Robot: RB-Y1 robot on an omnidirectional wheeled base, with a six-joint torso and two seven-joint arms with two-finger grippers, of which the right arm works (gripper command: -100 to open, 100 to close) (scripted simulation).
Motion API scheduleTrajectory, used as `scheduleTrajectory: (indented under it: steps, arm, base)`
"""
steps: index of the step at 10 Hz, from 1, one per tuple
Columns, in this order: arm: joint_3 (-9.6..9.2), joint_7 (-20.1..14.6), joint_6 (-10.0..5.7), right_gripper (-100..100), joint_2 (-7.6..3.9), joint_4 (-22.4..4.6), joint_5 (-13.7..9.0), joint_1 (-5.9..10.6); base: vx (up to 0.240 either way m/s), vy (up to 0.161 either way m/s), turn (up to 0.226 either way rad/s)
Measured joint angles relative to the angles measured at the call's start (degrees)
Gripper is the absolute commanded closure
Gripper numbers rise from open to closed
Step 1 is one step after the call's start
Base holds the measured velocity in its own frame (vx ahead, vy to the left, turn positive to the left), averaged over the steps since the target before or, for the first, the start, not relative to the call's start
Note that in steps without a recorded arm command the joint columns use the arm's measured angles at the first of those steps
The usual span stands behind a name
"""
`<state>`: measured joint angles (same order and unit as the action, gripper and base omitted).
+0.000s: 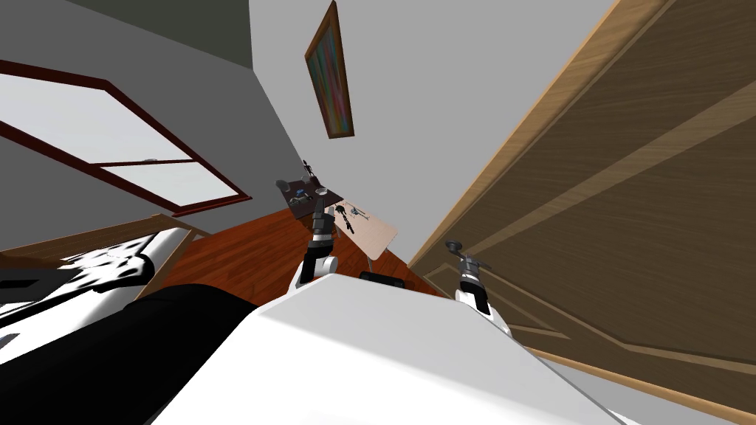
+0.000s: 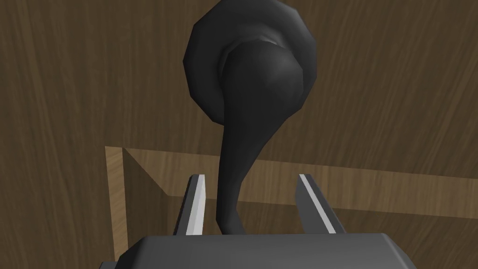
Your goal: Pull the door open
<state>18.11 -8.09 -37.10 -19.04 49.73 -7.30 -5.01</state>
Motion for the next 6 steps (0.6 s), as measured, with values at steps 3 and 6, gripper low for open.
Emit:
scheduleTrajectory:
  steps: [3, 6]
  arm:
    - [-0.08, 0.0, 0.2, 100, 0.18, -0.2, 0.0, -0.18]
    - [-0.23, -0.3, -0.04, 100, -0.15, -0.3, 0.1, -0.2]
  base:
    - [0.0, 0.0, 0.0]
    - [-0.071, 0.03, 0.017]
